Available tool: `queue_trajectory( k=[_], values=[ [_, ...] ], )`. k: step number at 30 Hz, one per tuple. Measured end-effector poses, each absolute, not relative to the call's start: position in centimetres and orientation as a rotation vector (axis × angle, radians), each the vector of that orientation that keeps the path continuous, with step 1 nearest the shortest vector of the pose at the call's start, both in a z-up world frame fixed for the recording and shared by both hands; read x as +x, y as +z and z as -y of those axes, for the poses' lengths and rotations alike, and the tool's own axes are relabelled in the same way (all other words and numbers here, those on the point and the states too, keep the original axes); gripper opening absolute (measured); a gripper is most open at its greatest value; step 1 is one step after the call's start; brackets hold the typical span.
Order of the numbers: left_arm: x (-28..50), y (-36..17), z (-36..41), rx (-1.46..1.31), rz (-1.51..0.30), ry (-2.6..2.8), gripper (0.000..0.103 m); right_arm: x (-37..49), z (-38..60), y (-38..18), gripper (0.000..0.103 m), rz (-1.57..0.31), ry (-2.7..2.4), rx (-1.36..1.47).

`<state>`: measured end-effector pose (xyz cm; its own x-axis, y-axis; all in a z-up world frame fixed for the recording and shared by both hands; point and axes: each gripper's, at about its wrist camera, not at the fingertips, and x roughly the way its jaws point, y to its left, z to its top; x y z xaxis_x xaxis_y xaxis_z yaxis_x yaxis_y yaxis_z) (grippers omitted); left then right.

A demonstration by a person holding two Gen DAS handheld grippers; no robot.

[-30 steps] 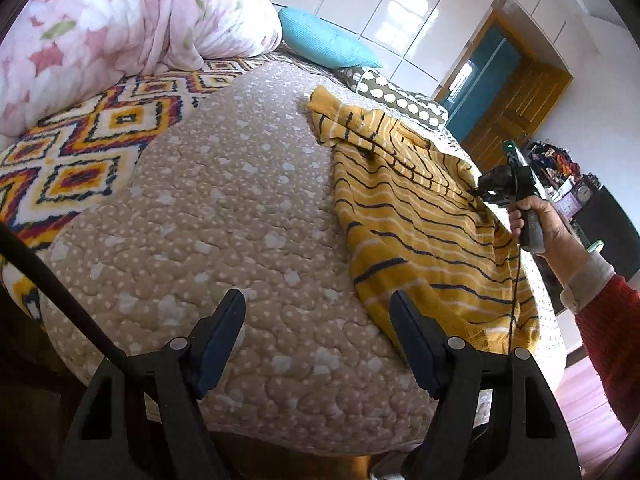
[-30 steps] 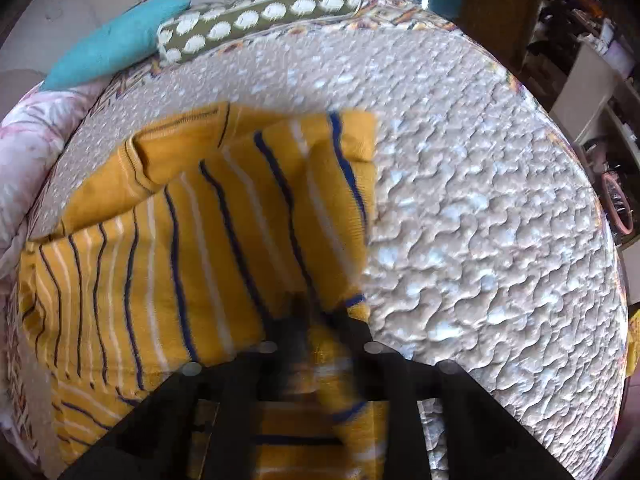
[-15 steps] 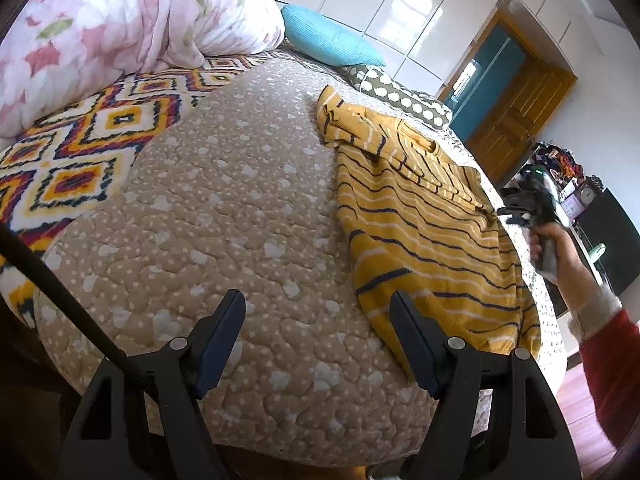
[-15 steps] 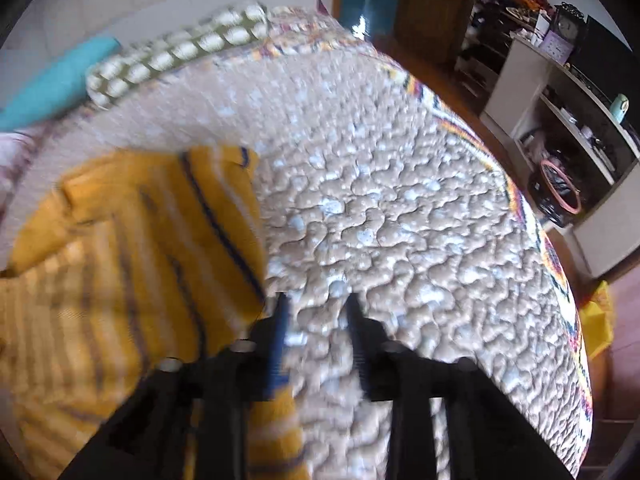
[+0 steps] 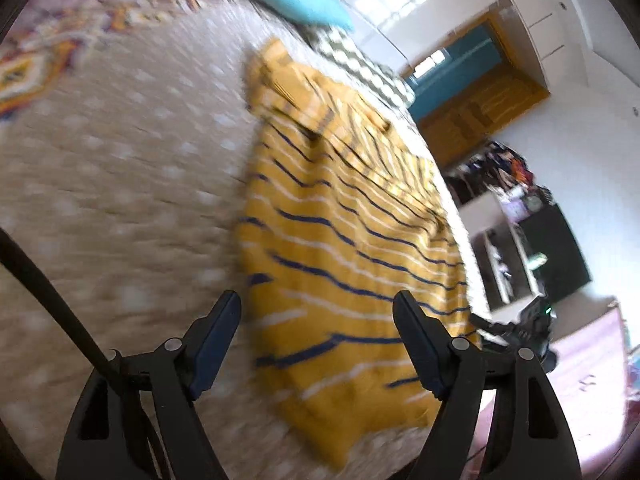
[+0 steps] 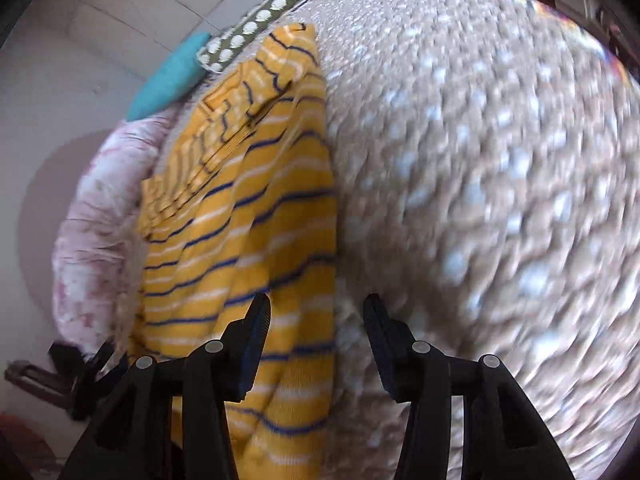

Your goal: Fold small clothes

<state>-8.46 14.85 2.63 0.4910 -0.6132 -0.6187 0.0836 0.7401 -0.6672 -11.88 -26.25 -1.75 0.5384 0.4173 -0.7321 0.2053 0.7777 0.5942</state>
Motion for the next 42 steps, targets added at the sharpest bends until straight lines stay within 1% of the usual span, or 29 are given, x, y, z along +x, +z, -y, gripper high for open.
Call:
queue_trajectory(
  k=[1,2,3,5,7,13,16,17,20,21,23,25,30,31,32,35,38,40,42],
  values=[
    [-8.1,2.3,-14.2,-0.634,-0.992,-0.473,0.07,-12.4,25.9,-2.0,0.053,-0.998,0.166,0.718],
    [-8.0,2.0,-13.5,-0.65,-1.007,-0.476,0.059,-12.8,25.5,-2.4,0.054,-0.987,0.206,0.756],
    [-8.1,1.9,-13.0,-0.653,-1.012,-0.467,0.053,-13.0,25.1,-2.8,0.054,-0.985,0.246,0.792],
    [-8.9,2.1,-12.1,-0.641,-1.006,-0.465,0.036,-13.4,24.0,-3.6,0.054,-0.987,0.312,0.839],
    [-10.1,2.2,-11.5,-0.63,-1.003,-0.481,0.031,-14.2,23.1,-3.8,0.054,-0.973,0.345,0.833],
    [-14.5,1.1,-11.3,-0.646,-1.028,-0.481,0.031,-15.8,21.6,-4.6,0.052,-0.953,0.428,0.88],
    [-15.7,0.9,-12.6,-0.708,-0.994,-0.477,0.038,-16.9,20.8,-4.7,0.052,-0.95,0.451,0.867],
    [-15.9,0.9,-13.3,-0.739,-0.982,-0.475,0.046,-17.2,20.7,-4.6,0.052,-0.951,0.455,0.856],
    [-15.5,1.1,-14.7,-0.774,-0.965,-0.45,0.06,-17.7,20.0,-4.8,0.052,-0.957,0.474,0.841],
    [-15.0,1.2,-14.8,-0.763,-0.966,-0.453,0.062,-17.9,19.8,-4.8,0.052,-0.957,0.475,0.835],
    [-14.1,1.4,-14.1,-0.735,-0.968,-0.462,0.073,-18.2,19.7,-4.7,0.052,-0.95,0.468,0.821],
    [-13.3,1.6,-13.0,-0.698,-0.966,-0.465,0.08,-18.2,19.5,-4.8,0.052,-0.94,0.457,0.825],
    [-11.9,2.3,-11.0,-0.645,-0.971,-0.502,0.081,-17.9,19.7,-5.0,0.052,-0.939,0.456,0.869],
    [-12.1,2.4,-11.2,-0.65,-0.963,-0.509,0.08,-17.9,19.9,-5.1,0.052,-0.939,0.458,0.874],
    [-12.2,2.6,-11.6,-0.659,-0.95,-0.505,0.076,-18.0,20.1,-5.1,0.05,-0.939,0.459,0.879],
    [-13.3,3.6,-14.6,-0.681,-0.89,-0.404,0.076,-18.1,20.7,-5.4,0.05,-0.937,0.465,0.893],
    [-12.8,3.4,-15.7,-0.645,-0.932,-0.352,0.076,-18.1,20.8,-5.4,0.05,-0.931,0.469,0.89],
    [-12.2,2.4,-15.6,-0.655,-0.996,-0.391,0.076,-18.1,20.9,-5.5,0.05,-0.926,0.469,0.889],
    [-11.6,2.0,-14.4,-0.638,-1.018,-0.441,0.08,-18.1,21.0,-5.5,0.05,-0.922,0.468,0.888]
  ],
)
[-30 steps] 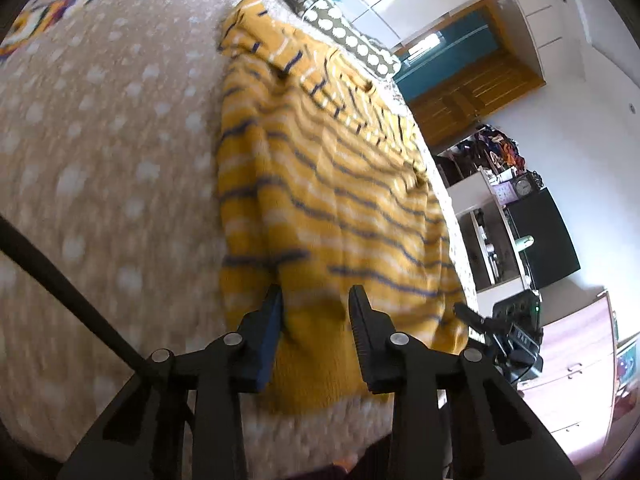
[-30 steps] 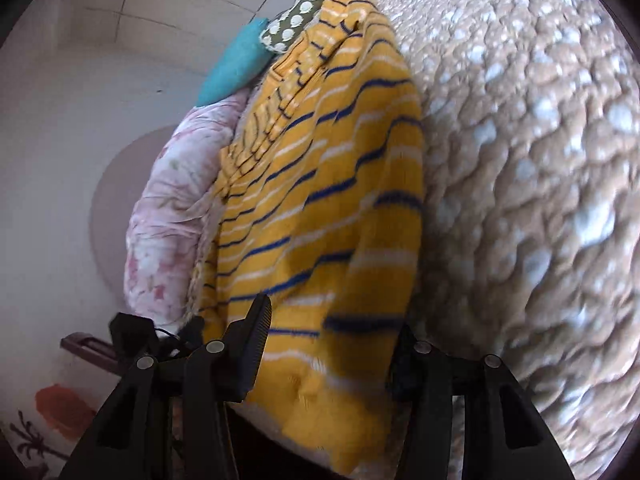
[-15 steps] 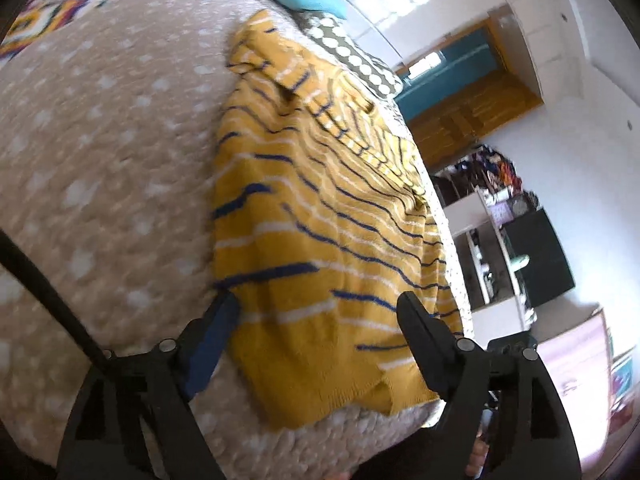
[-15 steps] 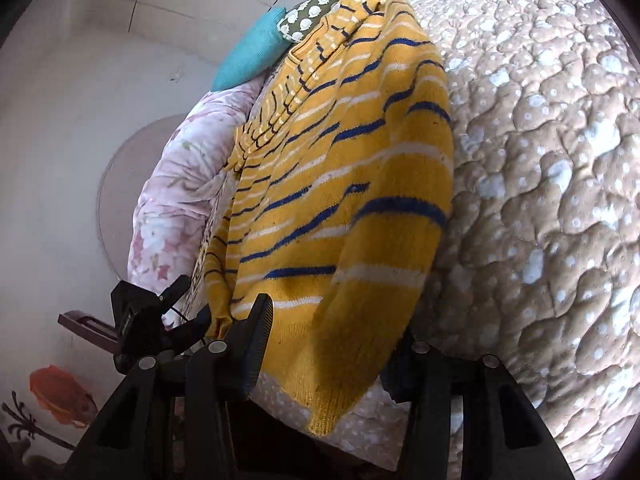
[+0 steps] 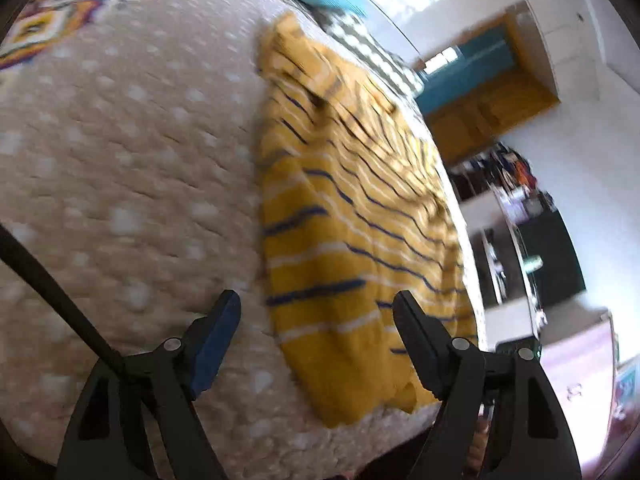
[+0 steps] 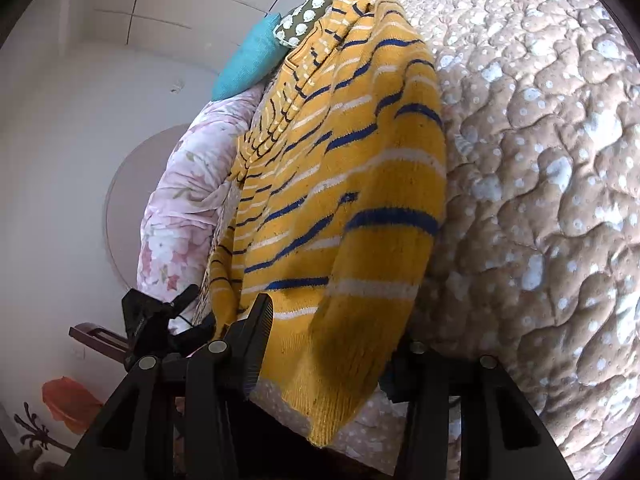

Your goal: Fold small clothes

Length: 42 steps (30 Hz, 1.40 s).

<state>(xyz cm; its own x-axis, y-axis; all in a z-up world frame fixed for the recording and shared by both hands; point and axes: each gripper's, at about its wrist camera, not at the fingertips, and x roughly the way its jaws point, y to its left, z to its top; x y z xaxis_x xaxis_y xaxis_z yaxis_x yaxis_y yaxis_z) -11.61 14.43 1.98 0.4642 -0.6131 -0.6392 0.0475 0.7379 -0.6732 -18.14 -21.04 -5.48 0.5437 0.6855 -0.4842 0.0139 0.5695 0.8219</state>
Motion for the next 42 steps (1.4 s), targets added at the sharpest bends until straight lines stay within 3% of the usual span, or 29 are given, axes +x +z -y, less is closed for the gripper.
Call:
queue_trajectory(
  k=[7,9,10,11,13,17,19,20,21,22,33,42],
  values=[
    [-11.1,1.8,-9.4,-0.6,-1.015,-0.552,0.081,-18.1,20.7,-5.4,0.05,-0.921,0.465,0.883],
    [-12.0,1.8,-9.3,-0.568,-0.99,-0.528,0.076,-18.2,20.3,-5.1,0.05,-0.914,0.457,0.858],
    [-12.2,1.6,-9.5,-0.566,-0.989,-0.514,0.062,-18.3,20.2,-5.0,0.05,-0.909,0.453,0.838],
    [-12.6,1.4,-9.9,-0.556,-1.0,-0.471,0.038,-18.5,20.0,-4.9,0.05,-0.906,0.45,0.82],
    [-12.9,0.8,-10.8,-0.555,-1.033,-0.416,0.011,-18.6,19.9,-4.8,0.05,-0.899,0.44,0.804],
    [-13.6,0.2,-12.8,-0.651,-1.042,-0.411,0.011,-18.8,19.9,-4.6,0.048,-0.896,0.406,0.824],
    [-13.4,0.3,-12.4,-0.619,-1.043,-0.409,0.011,-18.8,19.5,-4.5,0.041,-0.912,0.381,0.792],
    [-13.1,0.2,-12.0,-0.615,-1.053,-0.399,0.011,-18.7,19.3,-4.4,0.031,-0.922,0.369,0.778],
    [-12.8,0.2,-11.8,-0.615,-1.058,-0.394,0.011,-18.2,19.2,-4.6,0.014,-0.949,0.337,0.763],
    [-12.5,0.3,-11.4,-0.6,-1.063,-0.385,0.011,-17.8,19.1,-4.9,0.011,-0.971,0.323,0.771],
    [-20.8,8.1,-12.6,-0.362,-0.886,-0.309,0.004,-23.7,21.1,-1.3,0.005,-0.955,0.489,0.789],
    [-24.8,7.5,-14.7,-0.345,-0.9,-0.289,0.004,-26.9,20.1,-0.8,0.005,-0.98,0.558,0.724]
  ],
)
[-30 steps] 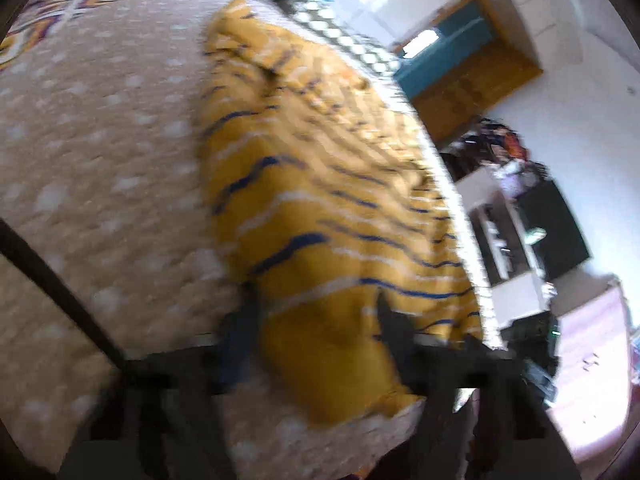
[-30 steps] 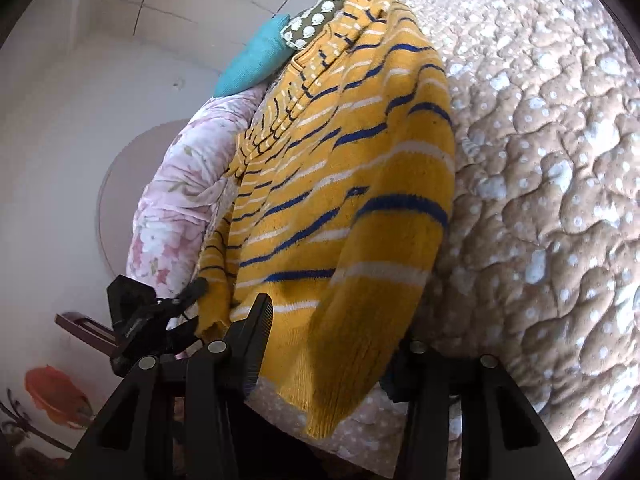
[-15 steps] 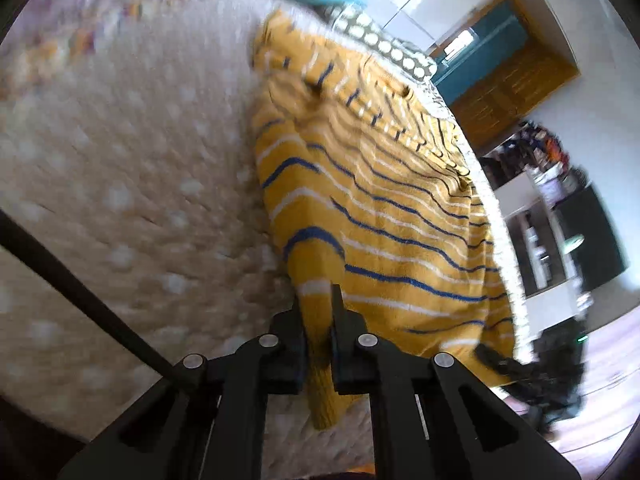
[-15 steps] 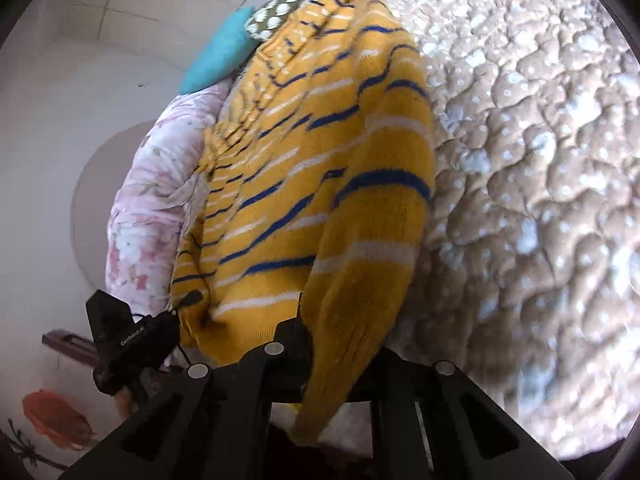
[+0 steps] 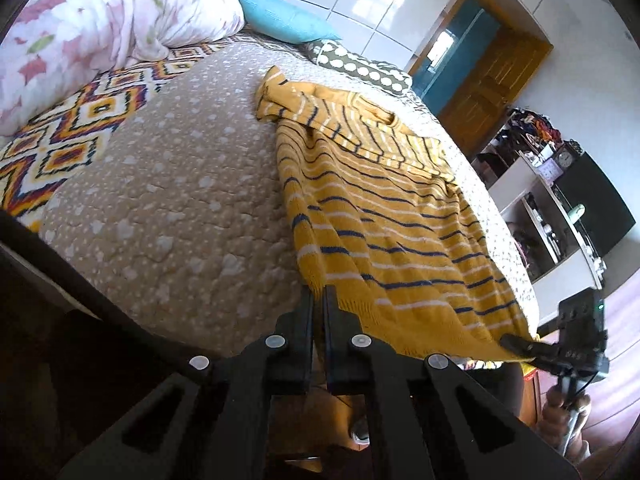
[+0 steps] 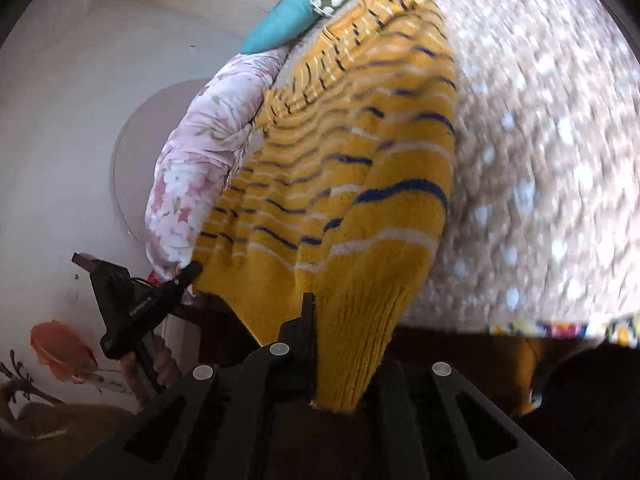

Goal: Fold small clothes
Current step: 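Lift the hem with both tools, fold it toward the collar, and release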

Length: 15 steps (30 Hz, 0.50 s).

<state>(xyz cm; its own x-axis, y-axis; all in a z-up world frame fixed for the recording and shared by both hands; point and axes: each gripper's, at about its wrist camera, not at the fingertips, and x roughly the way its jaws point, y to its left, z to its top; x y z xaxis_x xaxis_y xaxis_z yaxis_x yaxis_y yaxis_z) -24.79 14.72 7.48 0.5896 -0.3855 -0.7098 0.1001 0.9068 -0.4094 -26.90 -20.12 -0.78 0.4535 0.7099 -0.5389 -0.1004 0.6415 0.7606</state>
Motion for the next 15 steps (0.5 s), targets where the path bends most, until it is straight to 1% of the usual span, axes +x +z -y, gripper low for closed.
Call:
queue_trajectory(
  k=[4,6,7,9,12,15],
  values=[
    [-21.3,9.6,-15.8,-0.4,-0.837,-0.287,0.004,-23.3,19.5,3.3,0.005,-0.895,0.574,0.652],
    [-17.6,11.8,-16.4,-0.416,-0.761,-0.28,0.004,-19.9,19.1,6.0,0.006,-0.838,0.555,0.594],
    [-15.7,12.5,-16.5,-0.413,-0.734,-0.265,0.0,-18.2,18.6,7.2,0.006,-0.815,0.539,0.574],
    [-10.7,13.8,-16.6,-0.385,-0.693,-0.228,0.0,-14.1,18.8,9.3,0.006,-0.766,0.485,0.54],
    [-2.5,13.6,-16.9,-0.4,-0.735,-0.225,0.0,-7.3,19.7,10.0,0.006,-0.765,0.422,0.584],
    [4.1,11.2,-16.7,-0.38,-0.814,-0.184,0.0,-1.4,20.7,8.4,0.006,-0.808,0.328,0.62]
  ],
)
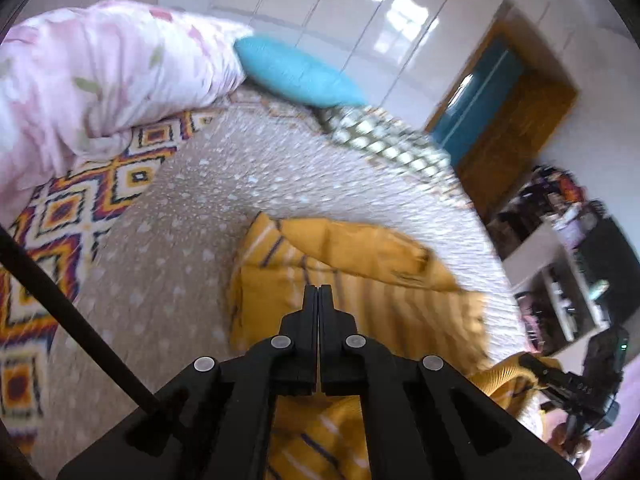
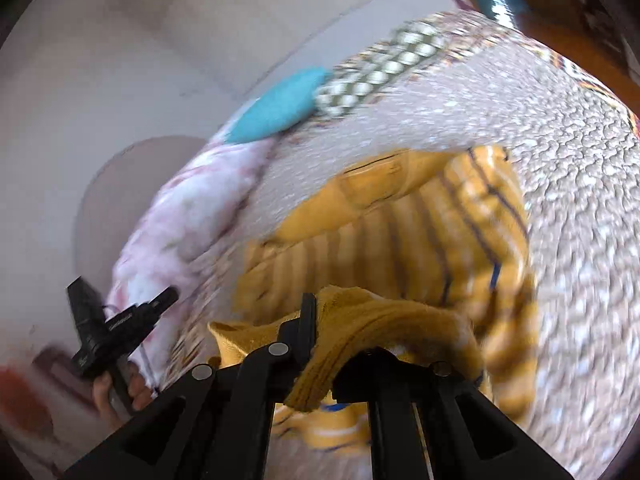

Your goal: Fold small clothes

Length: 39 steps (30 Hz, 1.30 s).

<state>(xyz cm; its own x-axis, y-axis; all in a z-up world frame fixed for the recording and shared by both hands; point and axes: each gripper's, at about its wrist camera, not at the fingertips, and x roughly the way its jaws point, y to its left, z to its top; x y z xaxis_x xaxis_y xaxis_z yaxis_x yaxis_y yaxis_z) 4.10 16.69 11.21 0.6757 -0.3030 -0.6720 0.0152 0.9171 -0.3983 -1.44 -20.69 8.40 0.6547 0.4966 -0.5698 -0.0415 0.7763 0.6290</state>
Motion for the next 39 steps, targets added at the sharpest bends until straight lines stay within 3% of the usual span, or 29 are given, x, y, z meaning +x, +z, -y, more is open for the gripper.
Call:
queue_trajectory(
  k=[4,6,7,8,10,14,22,23,24,25,26,31,35,39],
  values=[
    [6.5,9.1,-16.0,-0.392,-0.848,-0.23,0.006,4.8,22.0,4.9,0.006,-0.892,0.173,0.602],
    [6.2,8.0,-15.9,-0.387,-0.848,-0.243,0.025,6.7,23.4,2.7,0.006,-0.944,0.137,0.643],
    [5.9,7.4,-15.9,-0.38,-0.858,-0.246,0.044,7.3,24.3,1.3,0.007,-0.975,0.132,0.698],
    [5.5,6.8,-15.8,-0.374,-0.867,-0.249,0.053,7.6,25.0,0.4,0.007,-0.997,0.147,0.758],
    [4.7,5.8,-15.5,-0.361,-0.87,-0.27,0.053,7.0,26.0,0.2,0.009,-0.978,0.184,0.808],
    [4.6,4.1,-13.4,-0.307,-0.898,-0.365,0.058,4.9,27.2,2.4,0.052,-0.882,0.177,0.781],
    [5.6,3.5,-5.8,-0.12,-0.932,-0.557,0.058,1.0,24.7,6.8,0.054,-0.823,0.166,0.531],
    [5.9,3.2,-5.0,-0.073,-0.951,-0.538,0.05,0.4,24.3,7.1,0.054,-0.817,0.174,0.51],
    [6.3,2.9,-4.3,-0.033,-0.975,-0.521,0.035,0.0,23.9,7.1,0.054,-0.815,0.18,0.495],
    [6.4,2.7,-4.1,-0.015,-0.993,-0.503,0.007,-0.4,23.5,7.3,0.054,-0.813,0.182,0.477],
    [6.6,2.5,-4.3,-0.02,-1.016,-0.486,0.004,-0.7,23.3,7.3,0.054,-0.812,0.182,0.464],
    [6.7,6.4,-8.0,-0.144,-0.927,-0.442,0.004,-1.4,23.1,8.6,0.054,-0.784,0.152,0.349],
    [11.4,10.5,-10.4,-0.171,-0.864,-0.312,0.004,0.4,23.7,9.3,0.054,-0.758,0.132,0.334],
    [16.1,10.0,-9.6,-0.09,-0.866,-0.199,0.004,2.7,23.4,8.6,0.054,-0.77,0.124,0.303]
  ],
)
